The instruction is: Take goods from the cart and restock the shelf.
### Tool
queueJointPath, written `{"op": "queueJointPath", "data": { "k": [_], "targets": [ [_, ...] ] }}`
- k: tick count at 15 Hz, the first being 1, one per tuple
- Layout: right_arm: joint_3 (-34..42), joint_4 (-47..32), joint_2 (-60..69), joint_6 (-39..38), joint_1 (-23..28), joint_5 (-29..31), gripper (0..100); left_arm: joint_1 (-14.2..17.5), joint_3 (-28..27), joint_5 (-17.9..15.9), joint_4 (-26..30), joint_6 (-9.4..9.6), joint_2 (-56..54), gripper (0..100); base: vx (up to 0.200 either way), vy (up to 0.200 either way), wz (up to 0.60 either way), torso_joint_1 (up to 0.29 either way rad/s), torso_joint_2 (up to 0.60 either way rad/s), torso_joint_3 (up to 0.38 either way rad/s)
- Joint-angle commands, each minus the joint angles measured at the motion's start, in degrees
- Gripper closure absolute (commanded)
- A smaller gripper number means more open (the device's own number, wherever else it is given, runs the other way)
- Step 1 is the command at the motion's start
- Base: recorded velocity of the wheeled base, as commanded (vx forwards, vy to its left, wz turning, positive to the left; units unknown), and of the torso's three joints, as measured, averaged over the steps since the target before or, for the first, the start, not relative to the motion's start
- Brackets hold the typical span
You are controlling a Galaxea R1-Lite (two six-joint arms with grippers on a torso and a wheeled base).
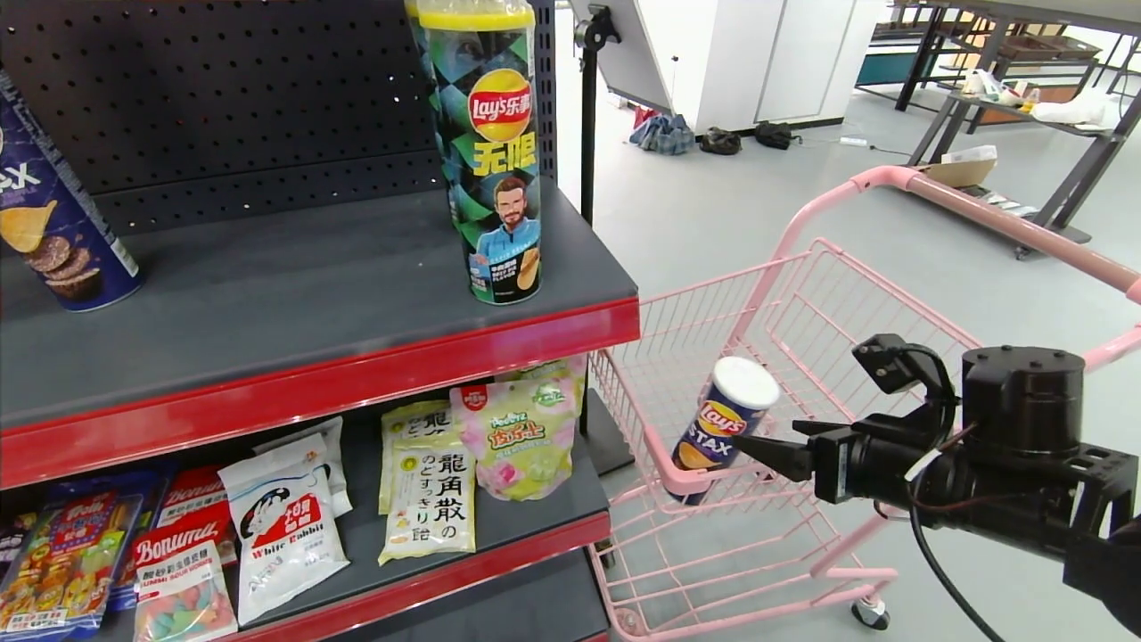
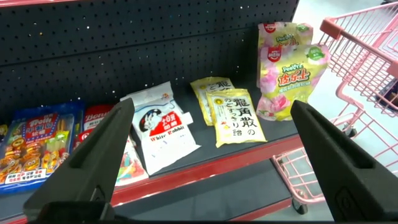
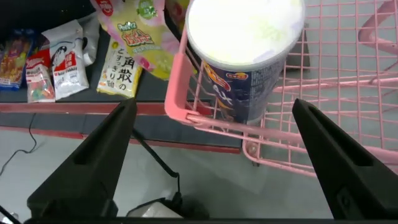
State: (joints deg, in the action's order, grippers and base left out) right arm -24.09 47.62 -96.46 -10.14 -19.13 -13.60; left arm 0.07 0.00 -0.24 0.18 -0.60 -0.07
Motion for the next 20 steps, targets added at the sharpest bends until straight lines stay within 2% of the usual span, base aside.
{"op": "queueJointPath", "data": {
  "k": [1, 7, 10, 12, 15, 20],
  "targets": [
    [-0.08, 3.54, -4.96, 0.21, -0.12, -0.72, 0, 0.01, 0.0, -0.02, -0.01, -0.02, 0.07, 0, 0.0, 0.0, 0.0, 0.0, 0.0, 0.0],
    [-4.04, 5.21, -11.99, 0.47, -1.26, -1.51, 0, 0.01, 0.0, -0.02, -0.01, -0.02, 0.07, 0, 0.0, 0.0, 0.0, 0.0, 0.0, 0.0],
    [-5.53, 10.3, -16.56, 1.18, -1.0, -1.51, 0, 0.01, 0.0, -0.02, -0.01, -0.02, 0.07, 0, 0.0, 0.0, 0.0, 0.0, 0.0, 0.0],
    [-5.71, 17.77, -22.36, 1.97, -1.26, -1.07, 0, 0.01, 0.0, -0.02, -0.01, -0.02, 0.07, 0, 0.0, 0.0, 0.0, 0.0, 0.0, 0.0],
    [-7.9, 22.78, -27.37, 2.14, -0.74, -1.25, 0, 0.01, 0.0, -0.02, -0.01, 0.07, 0.07, 0, 0.0, 0.0, 0.0, 0.0, 0.0, 0.0],
    [-11.77, 22.52, -28.69, 2.06, -0.12, -1.16, 0, 0.01, 0.0, -0.02, -0.01, 0.07, 0.07, 0, 0.0, 0.0, 0.0, 0.0, 0.0, 0.0]
  ]
}}
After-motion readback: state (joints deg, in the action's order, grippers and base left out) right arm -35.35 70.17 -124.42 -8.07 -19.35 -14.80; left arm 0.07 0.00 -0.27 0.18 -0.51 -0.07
